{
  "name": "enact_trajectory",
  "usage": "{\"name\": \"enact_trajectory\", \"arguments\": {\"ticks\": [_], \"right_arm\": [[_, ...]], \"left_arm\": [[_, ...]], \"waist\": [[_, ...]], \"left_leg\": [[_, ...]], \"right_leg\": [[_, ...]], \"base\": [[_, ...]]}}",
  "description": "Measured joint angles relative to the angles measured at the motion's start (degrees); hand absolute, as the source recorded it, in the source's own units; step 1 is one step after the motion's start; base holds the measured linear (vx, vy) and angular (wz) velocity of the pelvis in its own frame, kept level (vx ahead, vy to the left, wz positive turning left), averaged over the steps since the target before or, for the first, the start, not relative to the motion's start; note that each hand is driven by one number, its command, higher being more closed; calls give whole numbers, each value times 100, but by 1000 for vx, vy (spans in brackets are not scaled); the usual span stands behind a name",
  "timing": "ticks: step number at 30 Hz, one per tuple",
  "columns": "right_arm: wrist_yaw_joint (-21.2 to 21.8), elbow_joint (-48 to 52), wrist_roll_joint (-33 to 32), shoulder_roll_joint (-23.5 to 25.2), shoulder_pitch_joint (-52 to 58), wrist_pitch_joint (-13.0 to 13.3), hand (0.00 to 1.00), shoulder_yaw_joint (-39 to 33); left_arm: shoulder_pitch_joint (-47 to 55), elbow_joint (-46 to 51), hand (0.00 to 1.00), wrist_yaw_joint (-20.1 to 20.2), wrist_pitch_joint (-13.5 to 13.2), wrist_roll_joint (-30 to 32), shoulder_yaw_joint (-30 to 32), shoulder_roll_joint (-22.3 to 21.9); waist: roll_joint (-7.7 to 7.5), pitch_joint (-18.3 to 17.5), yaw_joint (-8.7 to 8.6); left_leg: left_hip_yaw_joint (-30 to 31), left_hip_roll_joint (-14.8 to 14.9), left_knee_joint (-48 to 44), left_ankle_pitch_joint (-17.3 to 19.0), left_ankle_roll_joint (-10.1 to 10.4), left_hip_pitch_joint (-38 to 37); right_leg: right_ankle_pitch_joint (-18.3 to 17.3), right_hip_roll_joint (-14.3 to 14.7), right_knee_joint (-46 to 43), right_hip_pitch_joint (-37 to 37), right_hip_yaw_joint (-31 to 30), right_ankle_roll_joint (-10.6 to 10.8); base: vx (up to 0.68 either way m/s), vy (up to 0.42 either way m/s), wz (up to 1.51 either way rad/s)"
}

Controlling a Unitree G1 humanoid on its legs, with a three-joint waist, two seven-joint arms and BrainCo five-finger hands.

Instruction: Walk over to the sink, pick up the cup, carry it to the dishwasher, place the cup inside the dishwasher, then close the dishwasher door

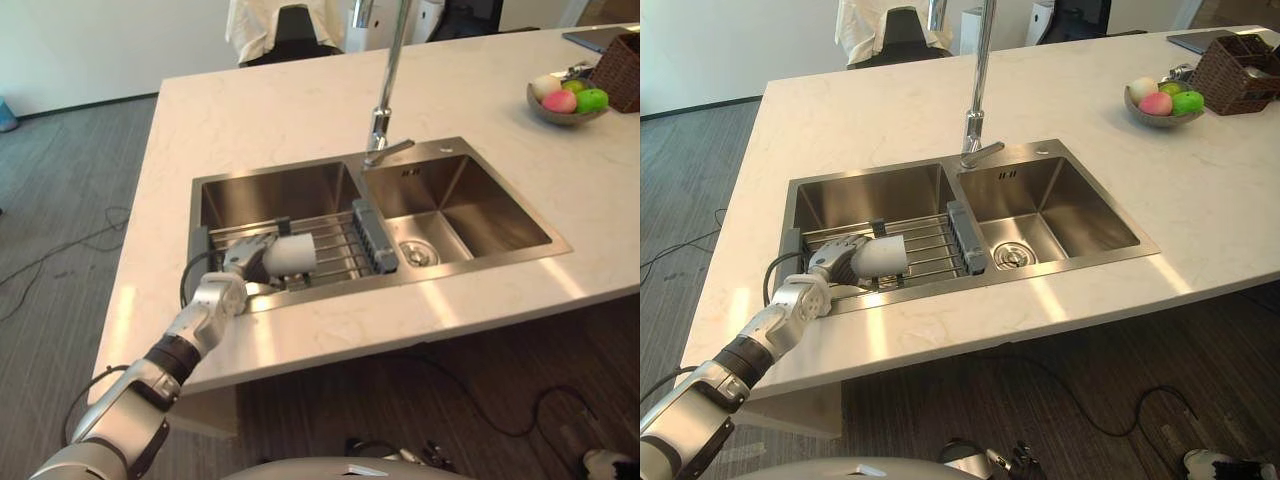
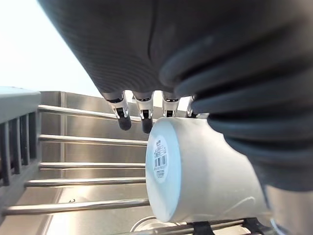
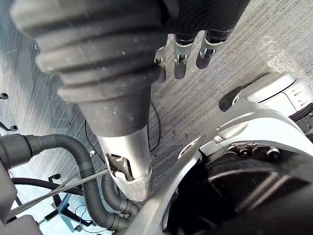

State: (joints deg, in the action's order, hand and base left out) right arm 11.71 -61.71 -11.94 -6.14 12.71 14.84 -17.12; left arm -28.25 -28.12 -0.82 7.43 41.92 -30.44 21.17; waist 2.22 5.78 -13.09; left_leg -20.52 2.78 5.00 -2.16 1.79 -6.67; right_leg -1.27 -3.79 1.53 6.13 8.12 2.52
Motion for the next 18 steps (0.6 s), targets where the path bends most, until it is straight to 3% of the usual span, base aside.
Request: {"name": "enact_trajectory", "arguments": {"ticks": [18], "right_arm": [[-50,-3,-128,20,18,4,0,-3]], "left_arm": [[52,48,0,-191,-387,122,-7,40]], "waist": [[27,-22,-52]], "left_leg": [[-151,-20,0,96,3,-7]], "right_leg": [[19,7,52,-37,-156,27]], "base": [[11,-2,-4]]}}
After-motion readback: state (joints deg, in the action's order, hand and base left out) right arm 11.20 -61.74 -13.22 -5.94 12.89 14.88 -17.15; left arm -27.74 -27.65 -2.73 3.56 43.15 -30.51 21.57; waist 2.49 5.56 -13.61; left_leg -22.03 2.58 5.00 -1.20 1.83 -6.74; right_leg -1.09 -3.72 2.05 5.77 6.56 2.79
